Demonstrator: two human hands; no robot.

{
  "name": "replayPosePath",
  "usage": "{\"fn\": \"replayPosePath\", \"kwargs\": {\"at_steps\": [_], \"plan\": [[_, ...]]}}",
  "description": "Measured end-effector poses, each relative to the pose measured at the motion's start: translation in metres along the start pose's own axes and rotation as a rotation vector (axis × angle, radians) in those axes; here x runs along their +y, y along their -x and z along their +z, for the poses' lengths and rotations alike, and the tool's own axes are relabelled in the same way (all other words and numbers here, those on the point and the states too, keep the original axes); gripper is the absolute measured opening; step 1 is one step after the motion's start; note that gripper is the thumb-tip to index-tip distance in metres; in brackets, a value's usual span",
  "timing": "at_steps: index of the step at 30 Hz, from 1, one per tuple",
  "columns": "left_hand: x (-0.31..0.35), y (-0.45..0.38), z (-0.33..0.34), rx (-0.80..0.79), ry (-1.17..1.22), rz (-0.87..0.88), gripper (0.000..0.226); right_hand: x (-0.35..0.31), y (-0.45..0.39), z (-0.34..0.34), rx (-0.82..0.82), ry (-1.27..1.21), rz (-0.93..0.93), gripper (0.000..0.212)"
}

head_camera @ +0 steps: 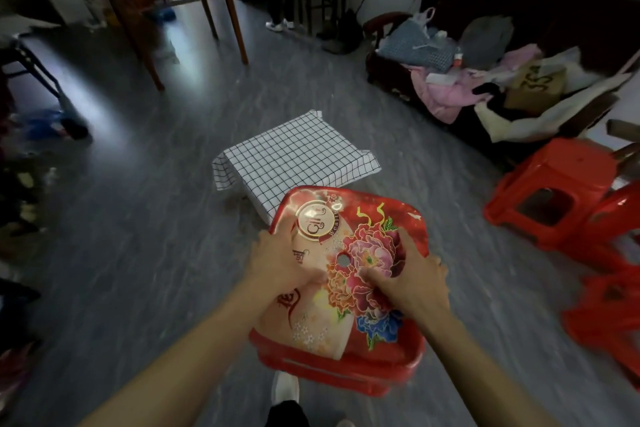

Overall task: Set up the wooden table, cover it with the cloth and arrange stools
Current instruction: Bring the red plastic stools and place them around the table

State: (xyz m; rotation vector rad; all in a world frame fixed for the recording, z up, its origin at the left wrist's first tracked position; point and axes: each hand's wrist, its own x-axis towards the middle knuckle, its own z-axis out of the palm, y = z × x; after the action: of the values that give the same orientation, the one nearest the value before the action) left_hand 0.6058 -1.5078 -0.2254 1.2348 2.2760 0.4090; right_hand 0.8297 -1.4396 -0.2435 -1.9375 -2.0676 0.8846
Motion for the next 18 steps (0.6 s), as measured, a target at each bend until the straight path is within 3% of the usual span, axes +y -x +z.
{"fn": "replayPosePath", "kwargs": {"at_steps": [8, 14, 18], "plan": [[0.024, -0.148, 0.023, -0.069, -0.016, 0.064, 0.138, -0.02, -0.126, 0.001, 0.013, 0.044, 0.109, 0.117], [0.046, -0.261, 0.03, -0.153, 0.004, 0.076, 0.133, -0.043, -0.229, 0.006, 0.047, 0.063, 0.221, 0.128], [0.057, -0.309, 0.04, -0.164, 0.029, 0.09, 0.127, -0.046, -0.274, 0.013, 0.02, 0.048, 0.295, 0.124]]}}
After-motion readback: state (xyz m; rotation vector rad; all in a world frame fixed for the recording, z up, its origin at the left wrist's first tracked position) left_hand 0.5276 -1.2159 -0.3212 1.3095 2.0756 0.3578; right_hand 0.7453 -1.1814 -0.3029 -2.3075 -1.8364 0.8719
